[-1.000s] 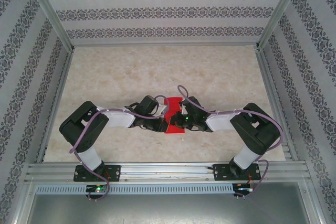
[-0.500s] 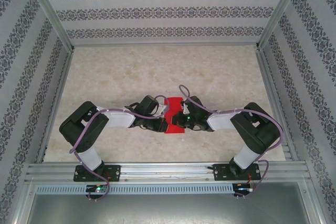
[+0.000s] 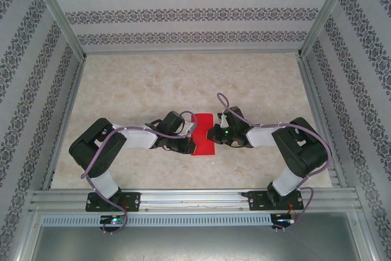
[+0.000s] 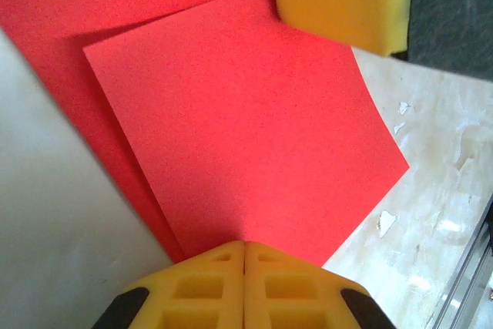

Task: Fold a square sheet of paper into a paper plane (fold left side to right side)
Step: Fold the triangle a second time at the center of the table.

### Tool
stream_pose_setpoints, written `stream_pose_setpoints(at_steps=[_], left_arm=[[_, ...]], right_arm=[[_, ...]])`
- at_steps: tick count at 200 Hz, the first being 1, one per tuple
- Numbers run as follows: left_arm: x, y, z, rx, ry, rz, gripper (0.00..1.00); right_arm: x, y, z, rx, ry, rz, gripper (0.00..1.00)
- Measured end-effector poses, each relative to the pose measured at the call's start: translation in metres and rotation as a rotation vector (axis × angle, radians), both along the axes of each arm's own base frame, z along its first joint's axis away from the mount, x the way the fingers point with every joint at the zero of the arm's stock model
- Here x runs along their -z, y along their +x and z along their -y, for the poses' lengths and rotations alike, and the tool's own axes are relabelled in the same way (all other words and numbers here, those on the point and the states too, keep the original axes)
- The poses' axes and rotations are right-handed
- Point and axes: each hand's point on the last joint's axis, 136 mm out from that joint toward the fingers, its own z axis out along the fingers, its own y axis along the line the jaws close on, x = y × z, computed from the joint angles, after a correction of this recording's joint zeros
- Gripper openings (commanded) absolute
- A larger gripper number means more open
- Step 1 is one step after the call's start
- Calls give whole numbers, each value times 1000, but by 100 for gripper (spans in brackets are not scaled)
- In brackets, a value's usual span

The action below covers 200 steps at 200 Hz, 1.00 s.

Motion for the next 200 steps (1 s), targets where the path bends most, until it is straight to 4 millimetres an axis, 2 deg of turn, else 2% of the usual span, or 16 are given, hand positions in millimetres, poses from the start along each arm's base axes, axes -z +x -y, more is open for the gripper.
stream_pose_setpoints(at_steps=[72,108,124,143,175,200], left_arm=[[-1,0,0,0,-4,0,6],[-1,-1,0,0,-5,1,6],[-2,-2,-1,-1,-5,0,7],[-2,-3,-2,-3,-4,-2,6],[-2,-3,-2,-5,-4,-3,7],[-2,-3,-2,-8,-4,-6,9]], right_arm=[[-3,14,22,44,-35,4,0],[-28,17,27,59,-30,57,0],[-42,15,20,46,-12,94,0],[-47,7,7,15,5,96,0],[-39,-7,-15,-31,20,65,0],[-24,-14,-21,-41,11,19,0]])
